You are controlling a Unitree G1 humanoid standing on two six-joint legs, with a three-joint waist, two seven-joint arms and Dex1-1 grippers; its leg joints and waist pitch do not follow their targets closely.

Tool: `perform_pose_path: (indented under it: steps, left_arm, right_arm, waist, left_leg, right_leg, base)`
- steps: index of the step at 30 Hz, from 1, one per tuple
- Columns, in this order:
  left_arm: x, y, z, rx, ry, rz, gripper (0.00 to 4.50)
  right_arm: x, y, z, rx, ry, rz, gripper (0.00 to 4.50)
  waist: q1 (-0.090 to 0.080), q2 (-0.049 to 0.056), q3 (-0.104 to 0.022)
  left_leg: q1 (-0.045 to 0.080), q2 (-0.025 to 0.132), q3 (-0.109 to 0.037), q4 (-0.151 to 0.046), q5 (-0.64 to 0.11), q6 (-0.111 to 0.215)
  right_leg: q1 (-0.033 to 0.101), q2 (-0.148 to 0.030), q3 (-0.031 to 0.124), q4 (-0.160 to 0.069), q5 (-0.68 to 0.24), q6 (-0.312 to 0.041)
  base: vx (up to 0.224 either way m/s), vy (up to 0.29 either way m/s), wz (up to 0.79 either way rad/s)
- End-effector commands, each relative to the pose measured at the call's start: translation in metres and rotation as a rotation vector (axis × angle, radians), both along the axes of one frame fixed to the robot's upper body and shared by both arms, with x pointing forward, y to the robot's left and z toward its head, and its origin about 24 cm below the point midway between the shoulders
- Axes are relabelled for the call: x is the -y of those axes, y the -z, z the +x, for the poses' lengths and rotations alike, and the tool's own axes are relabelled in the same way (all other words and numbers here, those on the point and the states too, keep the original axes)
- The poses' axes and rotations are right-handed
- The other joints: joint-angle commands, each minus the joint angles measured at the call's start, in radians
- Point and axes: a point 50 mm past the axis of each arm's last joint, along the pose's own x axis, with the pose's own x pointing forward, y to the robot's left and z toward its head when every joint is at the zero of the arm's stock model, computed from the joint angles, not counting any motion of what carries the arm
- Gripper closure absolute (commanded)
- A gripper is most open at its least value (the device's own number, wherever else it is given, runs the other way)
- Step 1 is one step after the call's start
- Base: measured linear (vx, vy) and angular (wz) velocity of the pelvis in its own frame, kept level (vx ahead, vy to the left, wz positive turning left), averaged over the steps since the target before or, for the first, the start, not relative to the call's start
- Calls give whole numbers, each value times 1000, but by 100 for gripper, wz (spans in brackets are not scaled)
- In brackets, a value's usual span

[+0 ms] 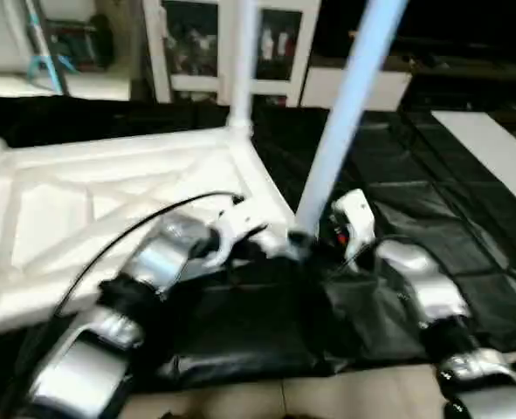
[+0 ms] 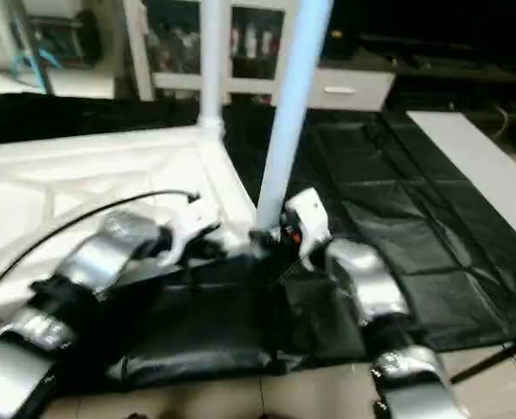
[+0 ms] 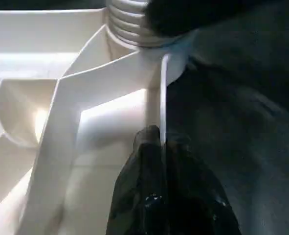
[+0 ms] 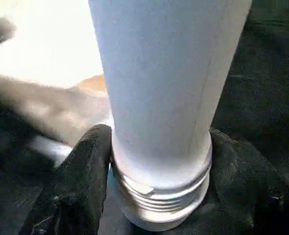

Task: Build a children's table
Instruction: Rotate leg to tighten

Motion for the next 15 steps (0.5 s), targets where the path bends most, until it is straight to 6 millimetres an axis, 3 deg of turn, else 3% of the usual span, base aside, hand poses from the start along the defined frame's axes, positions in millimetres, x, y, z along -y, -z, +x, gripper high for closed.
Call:
perform_pose_path:
  steps: [1,4,6,9,14,15]
  left_arm:
    - [19,-15,13,108,-110,-53,450]
    - [30,-18,15,143,-134,-64,450]
    - [34,-20,16,167,-122,-59,450]
    - [35,-20,17,175,-118,-55,450]
    - [28,-16,19,176,-128,-28,450]
    - [27,-16,19,175,-128,-27,450]
  right_arm:
    - [-5,27,-1,-93,208,-104,183]
    - [-31,30,-2,-90,210,-125,183]
    - [-46,30,-3,-67,168,-145,183]
    - [-51,28,-3,-51,153,-148,183]
    - [-48,18,2,0,126,-47,183]
    - [-48,17,2,-4,114,-22,183]
  waist:
    - [-2,9,-63]
    - [-1,13,-63]
    - [5,9,-66]
    - [12,6,-68]
    - [20,10,-69]
    - [21,15,-69]
  left_leg:
    - [7,10,-11,-85,-393,-32]
    - [12,10,-6,-84,-398,-22]
    - [9,8,-2,-83,-374,-6]
    - [9,9,4,-82,-322,13]
    - [8,11,9,-83,-277,27]
    - [10,11,9,-83,-279,25]
  right_leg:
    - [36,-45,18,-80,-505,-133]
    - [33,-39,21,-78,-434,-149]
    - [38,-41,24,-73,-398,-159]
    - [42,-40,28,-65,-338,-173]
    - [46,-41,30,-61,-298,-190]
    - [46,-41,30,-61,-299,-192]
  base:
    - [0,0,0]
    - [0,0,0]
    - [0,0,0]
    - [0,0,0]
    - [0,0,0]
    - [0,0,0]
